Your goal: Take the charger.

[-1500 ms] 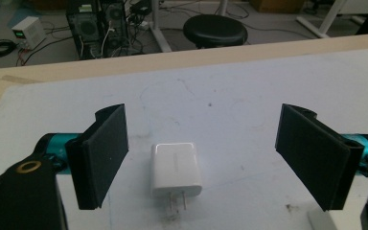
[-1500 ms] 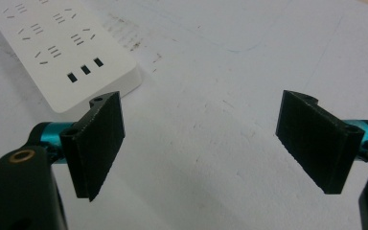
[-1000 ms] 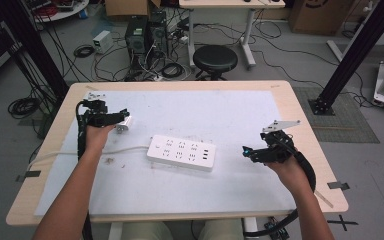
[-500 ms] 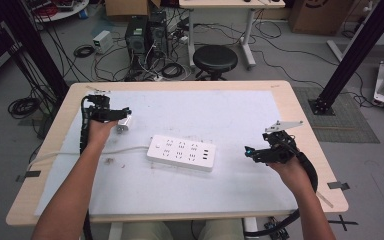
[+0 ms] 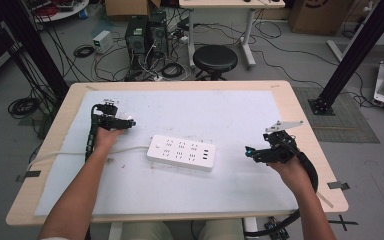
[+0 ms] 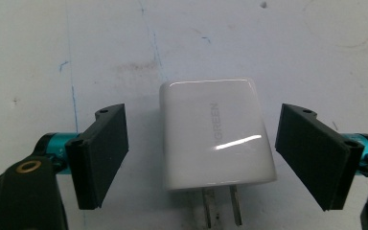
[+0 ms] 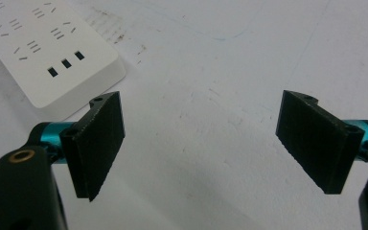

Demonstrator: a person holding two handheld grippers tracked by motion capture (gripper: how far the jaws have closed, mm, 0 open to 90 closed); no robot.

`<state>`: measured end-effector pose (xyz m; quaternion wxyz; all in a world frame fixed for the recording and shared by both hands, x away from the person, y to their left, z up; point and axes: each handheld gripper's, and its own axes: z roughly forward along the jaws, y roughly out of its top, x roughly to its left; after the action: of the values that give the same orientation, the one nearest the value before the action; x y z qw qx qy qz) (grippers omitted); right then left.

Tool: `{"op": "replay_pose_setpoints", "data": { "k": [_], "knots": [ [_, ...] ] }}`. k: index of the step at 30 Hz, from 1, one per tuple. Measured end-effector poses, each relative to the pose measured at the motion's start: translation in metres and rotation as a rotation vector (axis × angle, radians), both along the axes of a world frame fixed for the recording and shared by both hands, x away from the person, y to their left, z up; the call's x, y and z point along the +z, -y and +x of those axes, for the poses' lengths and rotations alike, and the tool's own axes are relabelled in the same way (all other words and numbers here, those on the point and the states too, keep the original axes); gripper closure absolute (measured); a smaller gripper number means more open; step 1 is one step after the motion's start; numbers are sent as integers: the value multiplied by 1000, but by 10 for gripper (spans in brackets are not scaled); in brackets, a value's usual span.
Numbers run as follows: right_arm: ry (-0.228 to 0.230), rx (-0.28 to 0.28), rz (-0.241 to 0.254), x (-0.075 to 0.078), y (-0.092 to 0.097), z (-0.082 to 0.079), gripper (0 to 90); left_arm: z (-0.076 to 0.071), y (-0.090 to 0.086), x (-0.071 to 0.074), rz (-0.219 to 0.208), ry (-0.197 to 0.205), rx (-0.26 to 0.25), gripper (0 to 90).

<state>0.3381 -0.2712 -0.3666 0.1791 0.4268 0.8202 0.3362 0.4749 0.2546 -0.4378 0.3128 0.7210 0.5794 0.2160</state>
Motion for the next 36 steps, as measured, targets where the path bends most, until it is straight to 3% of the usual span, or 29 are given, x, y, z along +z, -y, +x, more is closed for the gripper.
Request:
{"op": "replay_pose_setpoints", "data": {
  "k": [11, 20, 24, 30, 36],
  "knots": [
    [-11, 0, -3, -2, 2, 0, 173, -1, 2, -5, 28, -21, -6, 235],
    [-15, 2, 0, -3, 1, 1, 173, -3, -1, -3, 27, -13, 4, 332],
    [-16, 2, -1, -4, 1, 0, 173, -5, -2, -3, 18, 0, 3, 423],
    [-16, 3, -1, -2, 1, 0, 173, -6, -2, -2, 31, -6, 0, 424],
    [-13, 6, 1, -2, 0, -1, 173, -12, -2, 0, -2, 5, -13, 425]
  ]
}}
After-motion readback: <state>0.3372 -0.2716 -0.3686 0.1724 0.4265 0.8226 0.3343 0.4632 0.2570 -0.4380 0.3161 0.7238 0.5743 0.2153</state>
